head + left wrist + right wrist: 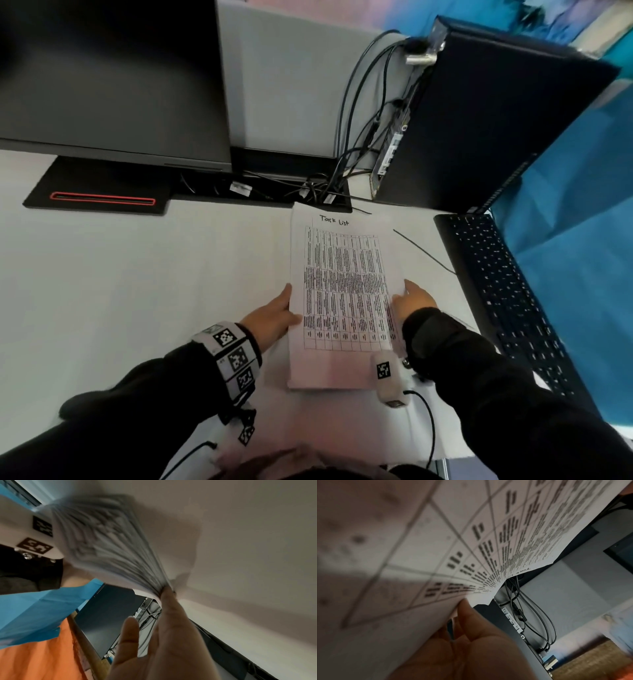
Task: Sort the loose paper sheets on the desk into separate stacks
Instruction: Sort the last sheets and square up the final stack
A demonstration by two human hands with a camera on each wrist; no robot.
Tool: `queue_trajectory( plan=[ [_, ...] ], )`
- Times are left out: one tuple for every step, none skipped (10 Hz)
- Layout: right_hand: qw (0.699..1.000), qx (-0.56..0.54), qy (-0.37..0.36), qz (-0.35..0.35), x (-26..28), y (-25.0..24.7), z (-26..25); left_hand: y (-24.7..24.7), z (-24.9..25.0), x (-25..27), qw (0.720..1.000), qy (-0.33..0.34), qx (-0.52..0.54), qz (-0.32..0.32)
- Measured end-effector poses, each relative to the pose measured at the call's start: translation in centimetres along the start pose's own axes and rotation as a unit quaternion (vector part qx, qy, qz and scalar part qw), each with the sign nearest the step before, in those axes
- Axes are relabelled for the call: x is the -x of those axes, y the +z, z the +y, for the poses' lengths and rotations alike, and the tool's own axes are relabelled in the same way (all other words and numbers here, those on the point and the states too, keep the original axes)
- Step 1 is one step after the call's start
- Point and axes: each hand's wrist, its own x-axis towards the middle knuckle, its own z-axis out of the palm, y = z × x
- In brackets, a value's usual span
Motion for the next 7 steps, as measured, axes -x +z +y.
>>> queue_trajectory(
  plan=[
    [0.999, 0.044, -0.007, -0.008, -1.1, -0.8, -0.4, 0.6, 1.4, -0.5, 0.999, -0.011, -0.039, 0.021],
    [0.997, 0.07, -0.011, -0.015, -2.1, -1.3, -0.7, 0.9, 2.4, -0.9, 0.998, -0.024, -0.034, 0.038],
    [0.996, 0.082, -0.009, -0.022, -2.9, -1.5, -0.9, 0.7, 3.0, -1.6, 0.999, -0.026, -0.013, 0.039],
    [0.995, 0.098, -0.006, -0.025, -3.7, -1.2, -0.7, 0.8, 3.1, -2.1, 0.997, -0.036, -0.056, 0.041],
    [0.994, 0.107, 0.018, -0.028, -3.9, -1.0, -0.6, 1.0, 3.0, -2.1, 0.989, -0.044, -0.133, 0.054],
    [0.989, 0.147, 0.032, 0.0, -4.2, -1.3, -0.5, 0.8, 2.6, -2.1, 0.989, -0.028, -0.138, 0.05],
    [0.999, 0.036, -0.012, 0.017, -3.1, -3.5, -0.8, 0.1, 1.5, -1.0, 0.989, -0.008, -0.133, 0.061]
  ],
)
